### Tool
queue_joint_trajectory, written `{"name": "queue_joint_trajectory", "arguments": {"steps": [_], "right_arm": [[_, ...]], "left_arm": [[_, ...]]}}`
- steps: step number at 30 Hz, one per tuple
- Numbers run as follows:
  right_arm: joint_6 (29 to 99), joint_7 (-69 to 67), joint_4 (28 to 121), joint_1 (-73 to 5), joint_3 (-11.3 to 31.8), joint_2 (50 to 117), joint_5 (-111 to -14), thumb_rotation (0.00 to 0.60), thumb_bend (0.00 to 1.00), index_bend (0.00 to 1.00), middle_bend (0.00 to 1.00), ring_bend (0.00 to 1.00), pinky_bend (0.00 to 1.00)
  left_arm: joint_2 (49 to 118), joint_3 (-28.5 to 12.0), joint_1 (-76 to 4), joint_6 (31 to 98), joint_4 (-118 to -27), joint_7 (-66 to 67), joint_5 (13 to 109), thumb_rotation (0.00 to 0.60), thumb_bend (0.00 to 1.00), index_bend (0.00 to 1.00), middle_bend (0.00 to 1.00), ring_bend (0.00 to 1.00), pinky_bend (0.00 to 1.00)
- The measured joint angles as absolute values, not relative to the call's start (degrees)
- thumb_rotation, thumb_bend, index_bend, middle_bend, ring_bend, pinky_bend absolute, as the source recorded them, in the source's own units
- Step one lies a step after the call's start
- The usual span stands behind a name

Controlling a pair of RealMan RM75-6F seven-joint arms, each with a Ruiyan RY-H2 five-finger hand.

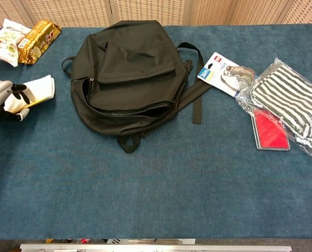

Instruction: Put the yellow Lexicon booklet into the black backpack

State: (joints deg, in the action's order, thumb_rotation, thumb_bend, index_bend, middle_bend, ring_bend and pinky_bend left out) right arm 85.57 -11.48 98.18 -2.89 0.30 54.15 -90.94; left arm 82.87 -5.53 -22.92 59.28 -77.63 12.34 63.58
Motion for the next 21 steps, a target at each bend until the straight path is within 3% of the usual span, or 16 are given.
{"name": "queue_joint_trajectory", "arguments": {"steps": [8,14,21], "right_arm": [[85.7,-11.8,98.5,-2.9,0.4,53.9,-91.0,0.6,0.09,0.29,0.33,0.22,0.35],[85.8,-12.0,98.8,-2.8,0.5,53.7,-91.0,0.6,0.09,0.29,0.33,0.22,0.35],[86.0,-11.9,99.3,-2.8,0.5,53.5,-91.4,0.6,0.09,0.29,0.33,0.22,0.35]], "left_arm": [[84.9,-5.9,-22.4,62.5,-74.3,15.8,63.0,0.6,0.43,0.39,0.44,0.36,0.33],[87.2,-6.2,-21.9,65.9,-71.4,18.9,63.4,0.6,0.43,0.52,0.51,0.44,0.43],[87.1,-5.8,-21.2,68.1,-70.7,18.9,65.8,0.6,0.43,0.61,0.55,0.47,0.47]]}}
